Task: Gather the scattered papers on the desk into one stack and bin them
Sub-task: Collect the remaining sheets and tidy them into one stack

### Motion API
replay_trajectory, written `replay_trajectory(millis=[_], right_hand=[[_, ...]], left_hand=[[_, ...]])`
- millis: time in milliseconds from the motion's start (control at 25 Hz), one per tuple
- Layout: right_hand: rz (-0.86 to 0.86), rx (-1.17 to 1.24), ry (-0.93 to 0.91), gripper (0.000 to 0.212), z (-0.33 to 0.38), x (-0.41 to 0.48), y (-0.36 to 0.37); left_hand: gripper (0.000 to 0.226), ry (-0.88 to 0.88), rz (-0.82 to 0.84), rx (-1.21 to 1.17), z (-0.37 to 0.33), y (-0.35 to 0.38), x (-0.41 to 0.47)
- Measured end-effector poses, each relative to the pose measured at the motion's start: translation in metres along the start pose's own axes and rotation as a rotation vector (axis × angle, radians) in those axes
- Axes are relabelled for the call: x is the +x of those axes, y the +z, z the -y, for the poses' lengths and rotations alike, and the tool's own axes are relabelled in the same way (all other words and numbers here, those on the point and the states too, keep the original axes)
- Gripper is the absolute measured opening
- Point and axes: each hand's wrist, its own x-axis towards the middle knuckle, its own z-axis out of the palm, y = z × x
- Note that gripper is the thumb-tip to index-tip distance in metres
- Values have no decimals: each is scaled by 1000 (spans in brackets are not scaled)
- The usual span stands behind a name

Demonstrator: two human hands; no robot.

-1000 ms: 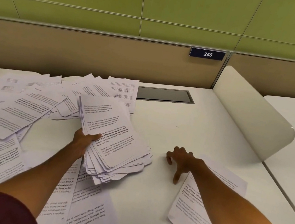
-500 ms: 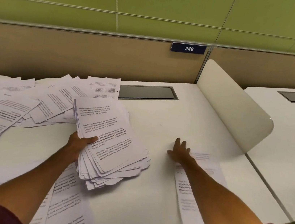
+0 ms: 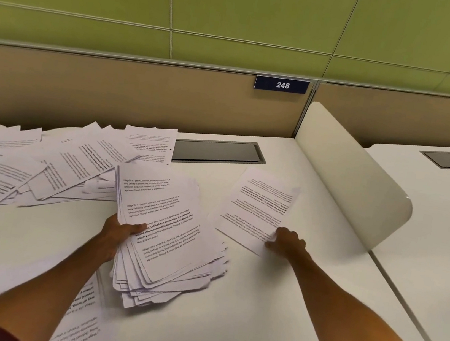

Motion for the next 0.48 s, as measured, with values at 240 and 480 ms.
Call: replay_trajectory(millis=[240, 480], right_hand=[[-135, 182, 237, 96, 28, 6, 2], [-74, 285, 244, 79, 41, 23, -2]], left_hand=[[56, -5, 22, 36, -3, 7, 1], [56, -27, 35, 62, 1, 5, 6]])
